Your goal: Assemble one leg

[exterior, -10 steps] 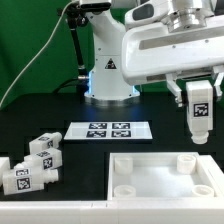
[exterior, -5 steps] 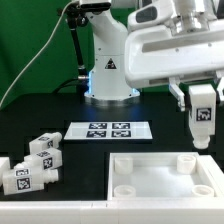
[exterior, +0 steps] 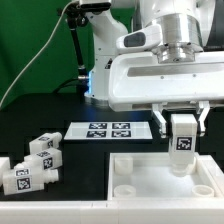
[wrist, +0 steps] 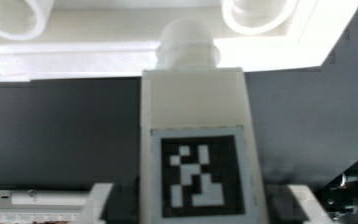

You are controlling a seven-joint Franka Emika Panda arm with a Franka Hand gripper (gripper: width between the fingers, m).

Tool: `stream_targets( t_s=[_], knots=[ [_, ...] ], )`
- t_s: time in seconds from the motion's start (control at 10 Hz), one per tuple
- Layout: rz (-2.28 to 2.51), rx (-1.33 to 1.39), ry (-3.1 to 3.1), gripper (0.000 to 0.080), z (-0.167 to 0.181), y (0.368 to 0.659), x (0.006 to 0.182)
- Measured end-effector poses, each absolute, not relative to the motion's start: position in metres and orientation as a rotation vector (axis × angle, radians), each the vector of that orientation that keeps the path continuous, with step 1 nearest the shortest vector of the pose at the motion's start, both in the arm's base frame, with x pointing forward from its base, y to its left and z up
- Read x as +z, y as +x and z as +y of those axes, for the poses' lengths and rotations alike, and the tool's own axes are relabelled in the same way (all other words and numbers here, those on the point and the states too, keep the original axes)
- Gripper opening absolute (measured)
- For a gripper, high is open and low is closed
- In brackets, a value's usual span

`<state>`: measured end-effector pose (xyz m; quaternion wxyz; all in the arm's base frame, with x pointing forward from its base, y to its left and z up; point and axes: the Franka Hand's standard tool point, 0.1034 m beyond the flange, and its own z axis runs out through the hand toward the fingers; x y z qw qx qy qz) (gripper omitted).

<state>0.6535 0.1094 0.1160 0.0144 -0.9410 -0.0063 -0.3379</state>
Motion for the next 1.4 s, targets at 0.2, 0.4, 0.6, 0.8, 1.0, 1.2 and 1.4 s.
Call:
stream_targets(
  t_s=[0.2, 0.4, 0.6, 0.8, 1.0, 1.2, 1.4],
  knots=[
    [-0.027, -1.050, -2.922, 0.0282, 0.117, 0.649, 0.112],
    [-0.047, -1.024, -2.915, 0.0282, 0.132, 0.646, 0.105],
    [-0.068, -1.022, -2.912, 0.0282, 0.142, 0.648, 0.100],
    [-0.073, -1.022, -2.910, 0.0282, 0.145, 0.649, 0.098],
    [-0.079, -1.014, -2.911, 0.0282, 0.150, 0.647, 0.095],
    [-0.079, -1.015, -2.912, 0.0282, 0.149, 0.648, 0.093],
    [-0.078, -1.019, -2.917, 0.0282, 0.144, 0.650, 0.093]
  ],
)
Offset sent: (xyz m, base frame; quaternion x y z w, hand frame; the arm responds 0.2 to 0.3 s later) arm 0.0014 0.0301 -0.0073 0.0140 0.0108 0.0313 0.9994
